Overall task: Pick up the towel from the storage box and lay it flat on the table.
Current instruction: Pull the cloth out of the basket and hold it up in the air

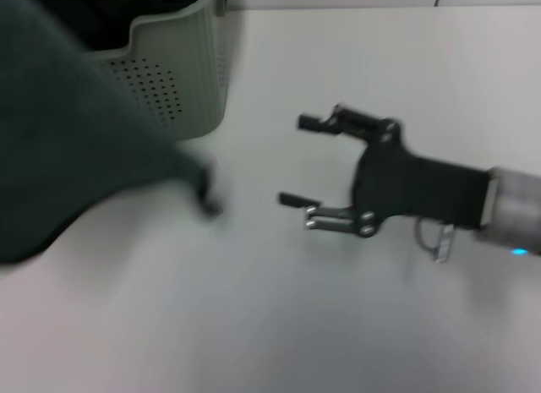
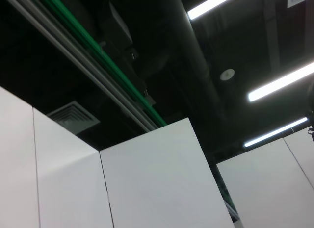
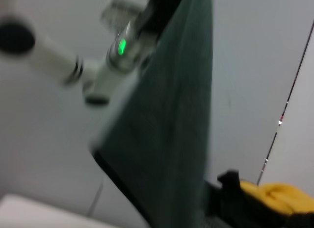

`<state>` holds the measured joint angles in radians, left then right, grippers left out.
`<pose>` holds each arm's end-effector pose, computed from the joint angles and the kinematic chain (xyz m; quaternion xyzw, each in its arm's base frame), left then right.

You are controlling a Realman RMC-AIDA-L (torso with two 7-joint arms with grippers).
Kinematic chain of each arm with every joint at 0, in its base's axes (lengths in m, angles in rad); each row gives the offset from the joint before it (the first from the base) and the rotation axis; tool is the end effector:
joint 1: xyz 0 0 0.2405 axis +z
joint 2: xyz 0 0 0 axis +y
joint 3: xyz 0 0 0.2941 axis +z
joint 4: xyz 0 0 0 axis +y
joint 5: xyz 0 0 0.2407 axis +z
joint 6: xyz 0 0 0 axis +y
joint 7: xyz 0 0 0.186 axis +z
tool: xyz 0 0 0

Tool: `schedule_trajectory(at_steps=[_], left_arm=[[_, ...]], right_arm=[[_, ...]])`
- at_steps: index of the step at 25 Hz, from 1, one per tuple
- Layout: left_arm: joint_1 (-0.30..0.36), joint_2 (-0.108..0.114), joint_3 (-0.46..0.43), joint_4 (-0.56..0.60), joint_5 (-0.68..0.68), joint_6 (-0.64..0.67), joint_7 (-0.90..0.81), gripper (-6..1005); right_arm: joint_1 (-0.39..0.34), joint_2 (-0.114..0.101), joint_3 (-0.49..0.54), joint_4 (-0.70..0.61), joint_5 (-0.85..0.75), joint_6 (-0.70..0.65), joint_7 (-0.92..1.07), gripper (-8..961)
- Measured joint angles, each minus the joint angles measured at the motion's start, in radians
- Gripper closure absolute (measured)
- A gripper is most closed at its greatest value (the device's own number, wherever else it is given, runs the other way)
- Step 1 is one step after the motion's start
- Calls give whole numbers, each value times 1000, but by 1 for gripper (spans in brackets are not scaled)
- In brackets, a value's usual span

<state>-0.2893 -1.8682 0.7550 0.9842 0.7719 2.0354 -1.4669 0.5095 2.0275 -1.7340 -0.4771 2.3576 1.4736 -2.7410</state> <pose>-0.2137 0.2926 0.2191 -0.7627 0.1208 -0.6003 0.2085 0.1961 0.3512 -0.1141 -0.8827 -0.1689 0.3953 0.1898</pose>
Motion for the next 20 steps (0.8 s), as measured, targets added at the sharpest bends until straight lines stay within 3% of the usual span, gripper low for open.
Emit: schedule_trajectory(at_steps=[4, 12, 20], left_arm=[[-11, -9, 3, -7, 6, 0, -7, 951], [-30, -28, -3, -8, -17, 0, -9, 947], [-50, -54, -5, -15, -89, 0, -23, 943]], right_arm=[[-7, 0, -198, -44, 149, -148, -108, 162], [1, 0, -316, -54, 235, -176, -81, 217], [-56, 0, -366, -175, 247, -438, -250, 218]])
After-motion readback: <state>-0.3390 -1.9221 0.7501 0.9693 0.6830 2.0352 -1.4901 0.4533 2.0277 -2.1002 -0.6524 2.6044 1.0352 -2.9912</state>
